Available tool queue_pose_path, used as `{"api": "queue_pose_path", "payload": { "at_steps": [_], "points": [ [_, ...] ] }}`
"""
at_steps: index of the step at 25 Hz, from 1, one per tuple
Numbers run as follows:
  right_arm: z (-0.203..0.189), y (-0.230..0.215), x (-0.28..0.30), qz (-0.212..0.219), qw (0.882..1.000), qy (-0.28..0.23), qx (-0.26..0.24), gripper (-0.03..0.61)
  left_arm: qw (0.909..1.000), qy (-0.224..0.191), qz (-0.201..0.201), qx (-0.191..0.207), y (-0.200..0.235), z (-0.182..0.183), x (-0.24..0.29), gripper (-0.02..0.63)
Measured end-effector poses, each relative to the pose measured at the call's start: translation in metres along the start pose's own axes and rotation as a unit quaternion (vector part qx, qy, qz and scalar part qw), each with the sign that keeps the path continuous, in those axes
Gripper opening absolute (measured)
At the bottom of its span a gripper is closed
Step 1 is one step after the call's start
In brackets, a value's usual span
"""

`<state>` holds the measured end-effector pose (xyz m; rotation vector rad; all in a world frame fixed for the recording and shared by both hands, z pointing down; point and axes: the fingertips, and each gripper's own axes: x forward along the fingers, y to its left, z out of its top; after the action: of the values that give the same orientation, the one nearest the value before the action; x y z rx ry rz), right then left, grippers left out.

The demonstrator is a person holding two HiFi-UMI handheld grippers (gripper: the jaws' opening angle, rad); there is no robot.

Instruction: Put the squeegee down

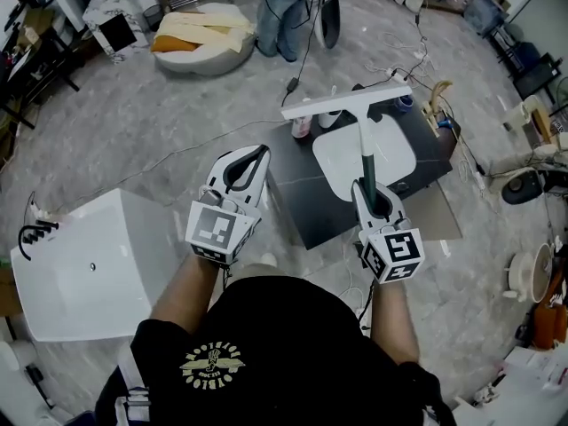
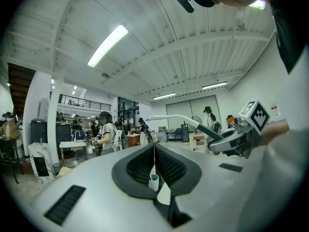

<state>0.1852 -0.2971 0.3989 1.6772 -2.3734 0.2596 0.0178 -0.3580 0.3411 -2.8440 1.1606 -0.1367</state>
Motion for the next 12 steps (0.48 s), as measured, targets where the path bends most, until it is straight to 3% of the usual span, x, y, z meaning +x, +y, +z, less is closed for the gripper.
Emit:
{"api": "queue_pose_path", "payload": {
  "at_steps": [12],
  "points": [
    [-0.013, -0.005, 0.041, -0.03, 0.999, 0.024, 0.01, 0.055, 0.9995, -0.009, -0.031, -0.003, 0.033, -0.01, 0.033, 0.025]
  ]
}}
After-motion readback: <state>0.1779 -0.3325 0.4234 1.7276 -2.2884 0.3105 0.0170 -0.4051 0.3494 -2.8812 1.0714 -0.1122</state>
